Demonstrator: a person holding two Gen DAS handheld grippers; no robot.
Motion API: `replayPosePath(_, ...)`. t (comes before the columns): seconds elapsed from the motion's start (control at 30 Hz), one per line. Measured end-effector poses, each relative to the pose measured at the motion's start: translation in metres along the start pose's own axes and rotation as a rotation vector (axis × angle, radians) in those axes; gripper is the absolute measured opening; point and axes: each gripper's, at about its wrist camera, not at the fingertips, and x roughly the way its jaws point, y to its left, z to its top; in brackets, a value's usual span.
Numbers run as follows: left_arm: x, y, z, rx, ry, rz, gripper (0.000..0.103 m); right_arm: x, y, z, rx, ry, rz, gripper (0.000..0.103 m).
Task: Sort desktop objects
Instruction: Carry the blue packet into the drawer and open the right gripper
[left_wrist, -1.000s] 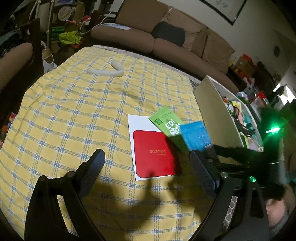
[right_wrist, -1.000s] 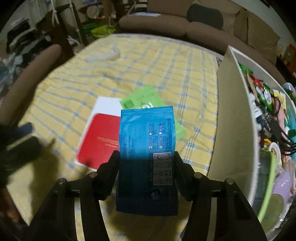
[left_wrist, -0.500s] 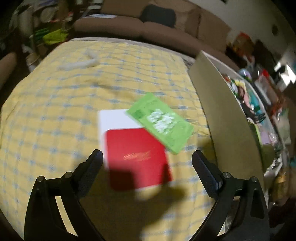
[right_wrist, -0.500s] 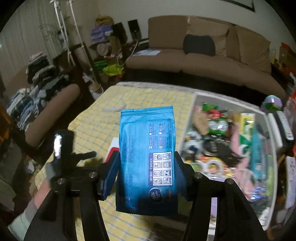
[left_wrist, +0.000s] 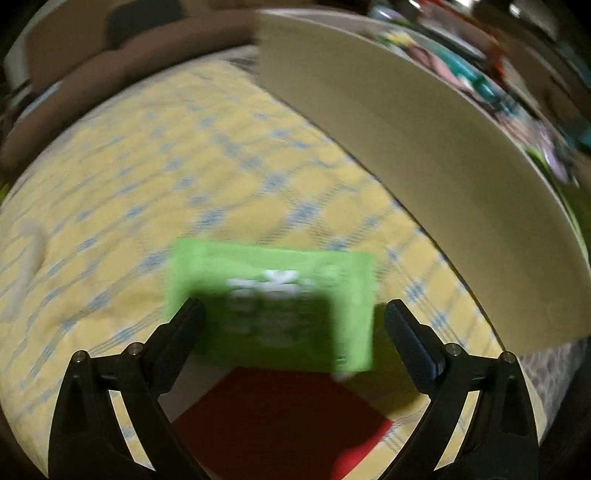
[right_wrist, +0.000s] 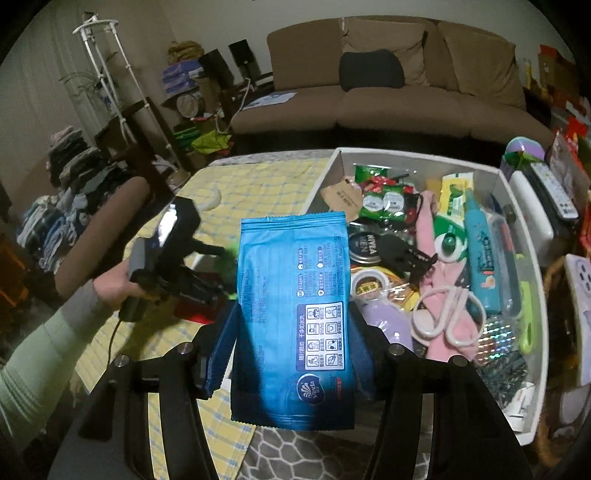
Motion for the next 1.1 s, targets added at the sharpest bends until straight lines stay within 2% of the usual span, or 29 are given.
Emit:
replayPosePath(0.03,0.005,-0.005,0.002,0.033,0.012,0.018,0.102,0.001,-0.001,-0.001,-0.001,0.001,0.007,0.058)
replayPosePath(0.13,0.016,-0.014,0.005,0.099,0.027,0.079,0.103,0.005,0.002,-0.005,-0.010,0.006,0.021,0.058)
replayPosePath(0.2,0.017,-0.013,0.007,0.087,0.007,0.067,0.103,0.006,0.005,-0.007,-0.021,0.008,0.019,0.058)
replayPosePath(0.27,0.017,-0.011,0.008,0.063,-0.008,0.063,0.097,0.006,0.006,-0.006,-0.036,0.006,0.007,0.058)
replayPosePath(0.3,0.015,-0.009,0.008,0.048,-0.017,0.070,0.087,0.004,0.006,-0.005,-0.040,0.002,0.000,0.058)
replayPosePath(0.4,0.003,0.001,0.013,-0.030,-0.044,0.038,0.042,-0.004,-0.003,-0.001,-0.017,-0.022,-0.010,0.058)
replayPosePath(0.43,0.001,0.002,0.015,-0.040,-0.044,0.028,0.033,-0.008,-0.009,0.001,0.006,-0.037,-0.021,0.058)
replayPosePath(0.47,0.000,-0.001,0.014,-0.027,-0.039,0.033,0.032,-0.010,-0.015,0.002,0.027,-0.046,-0.026,0.058)
replayPosePath(0.6,-0.004,-0.005,0.010,-0.049,-0.047,0.051,0.016,-0.011,-0.038,0.007,0.124,-0.046,-0.050,0.058)
replayPosePath(0.73,-0.013,-0.010,0.003,-0.089,-0.065,0.044,0.014,-0.013,-0.056,0.007,0.175,-0.055,-0.114,0.058)
replayPosePath(0.9,-0.039,-0.011,0.004,-0.119,-0.127,0.002,0.014,-0.047,-0.112,0.001,0.291,-0.101,-0.197,0.058)
replayPosePath(1.0,-0.065,-0.023,0.012,-0.113,-0.181,-0.031,0.014,-0.053,-0.134,-0.009,0.334,-0.073,-0.215,0.058)
replayPosePath(1.1,-0.096,-0.046,0.030,-0.066,-0.242,-0.083,0.014,-0.043,-0.143,-0.021,0.356,-0.025,-0.197,0.059)
